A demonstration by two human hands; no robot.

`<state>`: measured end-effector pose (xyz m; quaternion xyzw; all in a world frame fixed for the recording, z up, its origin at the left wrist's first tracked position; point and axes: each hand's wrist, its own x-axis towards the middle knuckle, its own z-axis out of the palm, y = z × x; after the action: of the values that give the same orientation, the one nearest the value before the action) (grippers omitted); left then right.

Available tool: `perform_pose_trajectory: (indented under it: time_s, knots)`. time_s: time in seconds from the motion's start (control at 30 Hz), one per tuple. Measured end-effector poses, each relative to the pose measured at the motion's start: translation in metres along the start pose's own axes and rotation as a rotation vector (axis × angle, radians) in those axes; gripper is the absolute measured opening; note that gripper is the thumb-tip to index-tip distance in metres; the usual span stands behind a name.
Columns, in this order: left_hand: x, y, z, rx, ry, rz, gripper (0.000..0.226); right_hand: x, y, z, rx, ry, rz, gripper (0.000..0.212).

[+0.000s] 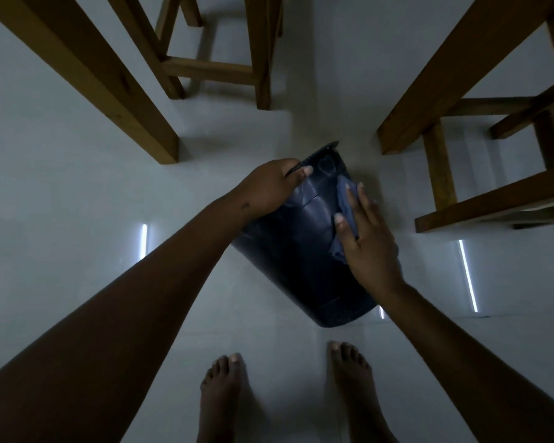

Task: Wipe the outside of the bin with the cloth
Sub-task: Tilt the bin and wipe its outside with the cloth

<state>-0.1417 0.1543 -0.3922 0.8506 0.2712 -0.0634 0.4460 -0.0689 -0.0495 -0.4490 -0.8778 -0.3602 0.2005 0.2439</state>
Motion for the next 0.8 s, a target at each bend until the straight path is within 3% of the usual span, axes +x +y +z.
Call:
perform_pose_trajectory:
  time_s: [0.1, 0.27, 0.53, 0.67, 0.8]
  knots:
    - [0.007, 0.000, 0.004, 0.029, 0.005, -0.028, 0.034, -0.005, -0.009, 0.002, -0.036, 0.019, 0.019, 0.063]
    - [0.016, 0.004, 0.006, 0.073, 0.015, -0.060, 0.036, -0.038, -0.030, 0.022, -0.352, 0.048, -0.182, 0.071]
    - [0.019, 0.003, 0.004, 0.062, -0.015, -0.072, 0.035, -0.049, -0.028, 0.034, -0.542, 0.008, -0.407, 0.079]
    - [0.015, 0.000, 0.003, 0.012, 0.007, -0.011, 0.036, -0.045, -0.024, 0.027, -0.493, 0.039, -0.394, 0.070]
    - [0.010, -0.005, 0.003, 0.009, 0.022, 0.043, 0.035, -0.023, -0.023, 0.013, -0.323, 0.007, -0.212, 0.060]
